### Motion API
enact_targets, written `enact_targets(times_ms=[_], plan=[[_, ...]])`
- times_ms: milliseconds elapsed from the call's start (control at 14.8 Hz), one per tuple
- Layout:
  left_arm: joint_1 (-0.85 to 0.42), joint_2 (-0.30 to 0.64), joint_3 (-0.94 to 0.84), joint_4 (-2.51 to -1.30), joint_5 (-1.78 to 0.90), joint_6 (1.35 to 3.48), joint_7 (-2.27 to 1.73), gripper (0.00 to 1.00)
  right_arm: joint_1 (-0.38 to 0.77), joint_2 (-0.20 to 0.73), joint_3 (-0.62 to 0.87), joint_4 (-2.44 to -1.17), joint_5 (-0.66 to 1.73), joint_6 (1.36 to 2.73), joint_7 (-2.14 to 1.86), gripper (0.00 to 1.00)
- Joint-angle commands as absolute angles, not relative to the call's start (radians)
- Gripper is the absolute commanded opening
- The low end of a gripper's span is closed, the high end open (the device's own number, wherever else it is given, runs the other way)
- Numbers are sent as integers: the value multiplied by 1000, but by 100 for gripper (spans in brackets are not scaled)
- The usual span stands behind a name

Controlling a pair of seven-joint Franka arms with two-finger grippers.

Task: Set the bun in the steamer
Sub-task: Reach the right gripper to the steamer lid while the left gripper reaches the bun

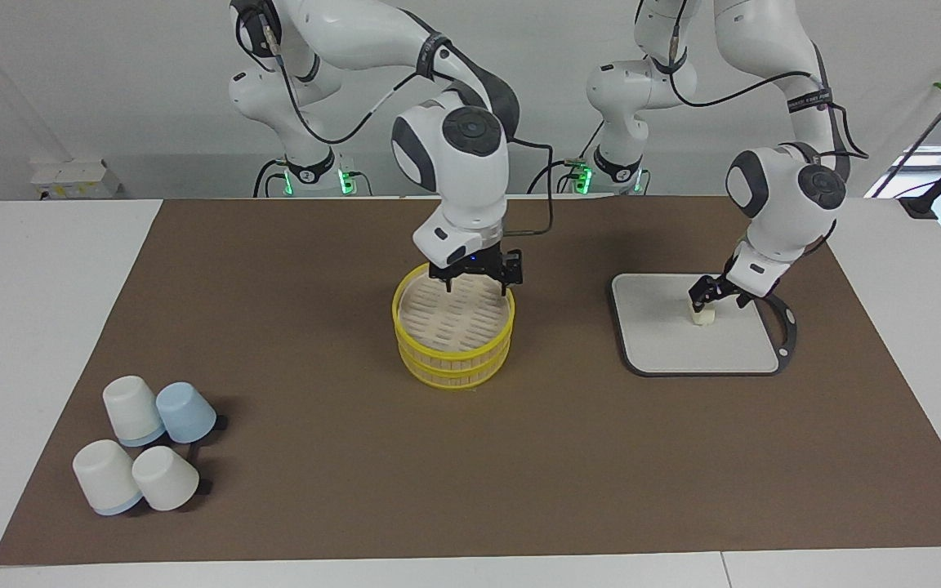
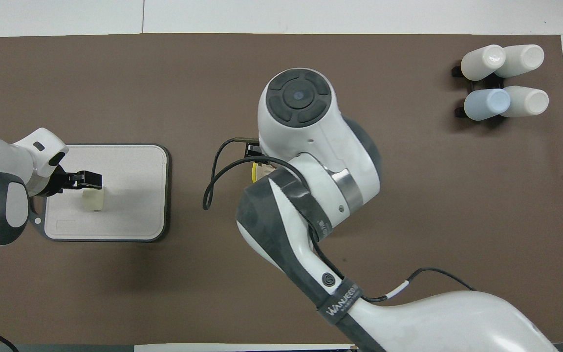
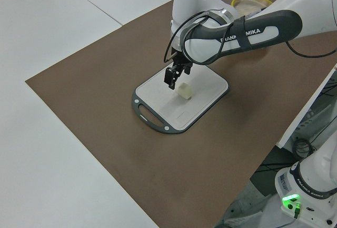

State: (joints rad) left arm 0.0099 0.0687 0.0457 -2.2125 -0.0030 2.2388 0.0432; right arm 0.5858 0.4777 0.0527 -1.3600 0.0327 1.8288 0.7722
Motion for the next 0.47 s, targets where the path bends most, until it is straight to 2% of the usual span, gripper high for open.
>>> enact_targets(times_ms=[0,270,405], plan=[[2,52,48,-2284,-9,2299,61,100,627,534,40,-1308,14,1835,816,100],[0,51,46,-2299,-9,2296,57,100,673,554,43,-1316,-61,1858,857,100],[0,54,46,-2304,-9,2299,58,91,675,554,44,-1322,-60,1861,859,100]])
